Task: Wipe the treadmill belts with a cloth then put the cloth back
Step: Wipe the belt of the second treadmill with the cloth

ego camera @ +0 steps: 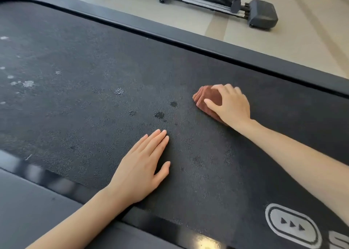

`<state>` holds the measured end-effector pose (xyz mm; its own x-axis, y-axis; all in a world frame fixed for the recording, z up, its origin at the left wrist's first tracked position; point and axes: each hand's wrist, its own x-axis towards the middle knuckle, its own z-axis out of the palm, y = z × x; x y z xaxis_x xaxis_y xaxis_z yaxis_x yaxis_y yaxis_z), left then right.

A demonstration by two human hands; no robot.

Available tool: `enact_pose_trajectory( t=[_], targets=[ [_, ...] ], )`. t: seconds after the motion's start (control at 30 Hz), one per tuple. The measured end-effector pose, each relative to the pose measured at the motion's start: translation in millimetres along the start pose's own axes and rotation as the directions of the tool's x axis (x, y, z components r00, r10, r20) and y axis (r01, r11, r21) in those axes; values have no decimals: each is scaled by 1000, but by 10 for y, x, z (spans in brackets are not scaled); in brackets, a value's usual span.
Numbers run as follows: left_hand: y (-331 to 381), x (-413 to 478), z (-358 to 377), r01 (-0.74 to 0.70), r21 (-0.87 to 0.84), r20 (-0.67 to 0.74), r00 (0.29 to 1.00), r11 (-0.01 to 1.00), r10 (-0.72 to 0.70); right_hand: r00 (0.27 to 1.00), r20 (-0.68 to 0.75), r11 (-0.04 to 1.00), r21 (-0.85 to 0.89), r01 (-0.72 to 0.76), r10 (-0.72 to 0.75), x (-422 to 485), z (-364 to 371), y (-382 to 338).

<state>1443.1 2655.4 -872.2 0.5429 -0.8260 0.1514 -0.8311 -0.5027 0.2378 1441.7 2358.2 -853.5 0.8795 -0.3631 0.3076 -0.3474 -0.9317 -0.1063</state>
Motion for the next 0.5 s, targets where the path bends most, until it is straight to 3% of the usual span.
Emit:
enact_pose_trajectory(
  t=[0.13, 0.3, 0.5],
  targets=[
    [-4, -8, 0, -5, -6, 0, 1000, 1000, 5, 996, -48, 994, -77, -74, 71, 3, 84, -72],
    [-11, -1, 2, -6, 0, 2, 1000, 1000, 6, 989, -37, 990, 13, 143, -142, -722, -158, -321],
    [-66, -8, -29, -38, 7, 30, 999, 999, 37, 930, 5, 925, 102, 365, -367, -1742, -480, -572]
  ],
)
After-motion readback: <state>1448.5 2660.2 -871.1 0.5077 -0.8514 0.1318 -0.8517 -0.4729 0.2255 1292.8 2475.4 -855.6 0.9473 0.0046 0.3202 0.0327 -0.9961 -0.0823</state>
